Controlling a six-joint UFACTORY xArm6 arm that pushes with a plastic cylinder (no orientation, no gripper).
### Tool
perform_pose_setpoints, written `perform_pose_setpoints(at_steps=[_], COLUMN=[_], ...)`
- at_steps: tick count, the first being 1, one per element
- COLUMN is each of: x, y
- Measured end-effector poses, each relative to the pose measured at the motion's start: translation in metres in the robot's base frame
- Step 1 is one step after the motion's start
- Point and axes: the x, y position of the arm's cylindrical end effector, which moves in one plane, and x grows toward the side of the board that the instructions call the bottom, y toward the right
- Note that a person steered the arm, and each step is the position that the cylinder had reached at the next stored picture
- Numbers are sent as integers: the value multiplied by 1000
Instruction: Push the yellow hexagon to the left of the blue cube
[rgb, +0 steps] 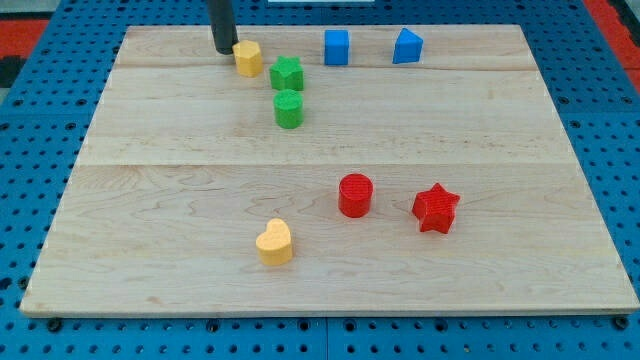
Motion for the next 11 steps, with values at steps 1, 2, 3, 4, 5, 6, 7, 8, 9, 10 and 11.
perform_pose_setpoints(at_steps=[1,2,3,4,5,6,7,8,9,10,11], x=[36,57,25,20,48,60,44,36,22,19,116], y=[-25,-6,15,23,8,44,30,44,37,28,-1])
